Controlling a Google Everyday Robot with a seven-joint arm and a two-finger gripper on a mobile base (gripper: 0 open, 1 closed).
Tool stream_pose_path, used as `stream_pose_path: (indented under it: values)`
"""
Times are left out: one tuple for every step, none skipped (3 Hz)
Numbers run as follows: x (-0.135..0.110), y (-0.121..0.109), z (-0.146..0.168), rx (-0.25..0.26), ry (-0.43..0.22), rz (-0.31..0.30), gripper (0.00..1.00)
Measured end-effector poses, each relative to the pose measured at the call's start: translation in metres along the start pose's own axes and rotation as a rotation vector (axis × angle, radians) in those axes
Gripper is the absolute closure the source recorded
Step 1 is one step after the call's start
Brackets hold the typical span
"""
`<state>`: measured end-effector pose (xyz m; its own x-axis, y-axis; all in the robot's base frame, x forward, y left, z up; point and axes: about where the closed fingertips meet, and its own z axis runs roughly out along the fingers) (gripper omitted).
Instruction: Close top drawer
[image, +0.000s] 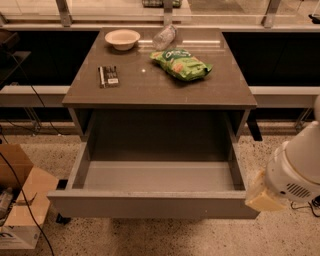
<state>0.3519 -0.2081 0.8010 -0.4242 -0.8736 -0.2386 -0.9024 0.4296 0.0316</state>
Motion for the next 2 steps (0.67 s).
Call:
stream_pose_path:
  values:
    - [-0.006,0.0,0.023,-0.02,0.007,-0.021,1.0]
    - [-0.002,0.002,0.071,-0.078,-0.009,0.006,1.0]
